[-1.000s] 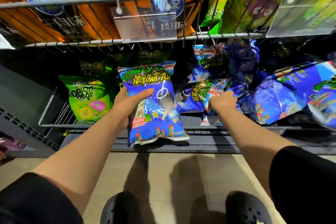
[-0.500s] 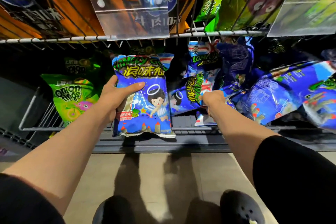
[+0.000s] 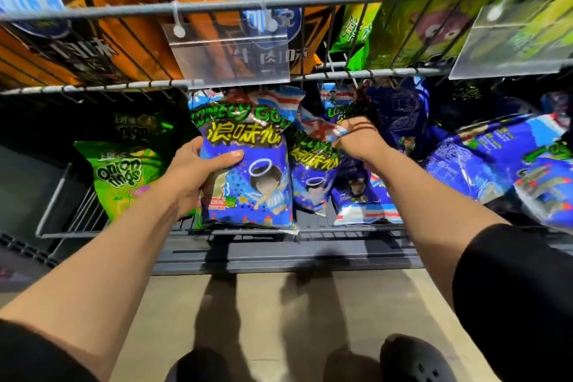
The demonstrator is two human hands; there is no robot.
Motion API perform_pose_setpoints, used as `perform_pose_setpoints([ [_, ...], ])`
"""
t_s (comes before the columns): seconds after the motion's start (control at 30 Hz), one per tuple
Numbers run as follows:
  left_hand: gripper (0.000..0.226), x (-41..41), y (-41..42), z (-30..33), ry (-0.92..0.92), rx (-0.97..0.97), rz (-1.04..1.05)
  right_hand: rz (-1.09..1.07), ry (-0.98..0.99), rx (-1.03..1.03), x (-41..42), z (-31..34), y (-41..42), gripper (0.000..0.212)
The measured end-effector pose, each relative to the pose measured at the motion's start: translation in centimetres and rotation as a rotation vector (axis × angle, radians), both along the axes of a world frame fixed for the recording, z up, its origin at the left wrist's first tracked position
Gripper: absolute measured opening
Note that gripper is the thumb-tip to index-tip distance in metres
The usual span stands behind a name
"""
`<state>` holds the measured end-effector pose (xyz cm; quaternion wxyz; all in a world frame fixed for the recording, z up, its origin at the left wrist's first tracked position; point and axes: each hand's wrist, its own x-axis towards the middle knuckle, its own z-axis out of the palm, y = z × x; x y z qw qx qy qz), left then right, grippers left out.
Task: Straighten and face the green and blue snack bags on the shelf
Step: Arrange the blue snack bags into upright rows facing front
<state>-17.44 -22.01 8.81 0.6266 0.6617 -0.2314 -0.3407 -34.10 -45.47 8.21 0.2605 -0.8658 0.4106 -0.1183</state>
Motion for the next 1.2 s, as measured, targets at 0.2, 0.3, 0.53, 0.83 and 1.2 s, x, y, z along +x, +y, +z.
perform_pose_setpoints([
  [0.2,0.037,-0.9,-2.9,-1.1,0.054,-0.094,0.169,-0.217,-0.224,-0.010,0.5,-2.5,-1.1,0.025],
  [0.3,0.053,-0.9,-4.1,-1.4,0.023,-0.127,0.288,-0.310,-0.560,0.177,0.2,-4.2,-1.0,0.040],
  [0.53,0.081,-3.1,-6.1,-2.4,-0.028,0.005,0.213,-0.373,-0.705,0.672,2.0,-8.1,-0.4,0.056],
  [0.83,0.092,-4.5,-7.3,-3.8,0.059,0.073,0.232,-0.290,-0.170,0.554,2.2,-10.4,-1.2,0.086],
  [1.2,0.098,-3.7,-8.8,-4.4,0.159,0.113,0.257,-0.125,-0.229,0.600,3.7,-12.5,-2.4,0.074],
])
